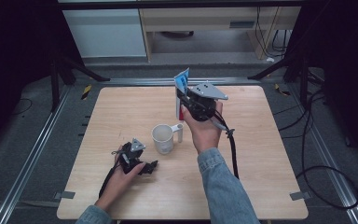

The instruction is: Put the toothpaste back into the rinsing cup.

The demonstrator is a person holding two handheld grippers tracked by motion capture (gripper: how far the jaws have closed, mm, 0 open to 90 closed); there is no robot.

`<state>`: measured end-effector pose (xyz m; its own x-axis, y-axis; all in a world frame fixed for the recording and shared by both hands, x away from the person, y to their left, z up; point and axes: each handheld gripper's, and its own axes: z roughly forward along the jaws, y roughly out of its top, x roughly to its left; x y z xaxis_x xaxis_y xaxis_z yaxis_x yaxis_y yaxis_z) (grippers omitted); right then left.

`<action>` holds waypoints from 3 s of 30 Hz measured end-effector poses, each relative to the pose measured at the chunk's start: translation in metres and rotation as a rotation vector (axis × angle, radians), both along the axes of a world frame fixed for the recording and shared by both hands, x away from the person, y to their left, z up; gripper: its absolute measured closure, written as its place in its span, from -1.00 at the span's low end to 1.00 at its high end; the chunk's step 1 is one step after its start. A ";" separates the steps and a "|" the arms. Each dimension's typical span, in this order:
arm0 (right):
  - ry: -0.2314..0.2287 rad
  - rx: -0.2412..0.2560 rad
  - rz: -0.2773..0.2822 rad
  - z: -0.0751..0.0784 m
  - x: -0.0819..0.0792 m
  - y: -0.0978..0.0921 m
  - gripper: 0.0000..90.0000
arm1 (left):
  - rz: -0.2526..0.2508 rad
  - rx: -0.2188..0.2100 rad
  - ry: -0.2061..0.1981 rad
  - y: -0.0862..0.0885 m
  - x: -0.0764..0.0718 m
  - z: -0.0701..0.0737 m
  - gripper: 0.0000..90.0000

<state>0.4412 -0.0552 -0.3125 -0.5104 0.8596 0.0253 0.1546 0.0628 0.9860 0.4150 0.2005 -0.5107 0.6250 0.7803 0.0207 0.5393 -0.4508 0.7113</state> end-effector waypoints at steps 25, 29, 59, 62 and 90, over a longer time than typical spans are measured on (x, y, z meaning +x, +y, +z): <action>0.027 0.073 0.033 -0.005 0.003 0.014 0.63 | 0.000 0.002 -0.001 0.000 0.000 0.000 -1.00; 0.030 0.076 0.038 -0.005 0.003 0.015 0.63 | -0.001 0.002 -0.002 0.000 0.000 0.000 -1.00; -0.045 0.020 0.018 -0.013 -0.013 0.050 0.63 | -0.003 0.003 -0.001 0.000 0.000 0.000 -1.00; -0.060 0.019 0.012 -0.015 -0.016 0.052 0.63 | -0.003 0.003 -0.001 0.000 0.000 0.000 -1.00; -0.042 0.021 0.030 -0.035 -0.018 0.060 0.63 | -0.004 0.003 -0.001 0.000 0.000 0.000 -1.00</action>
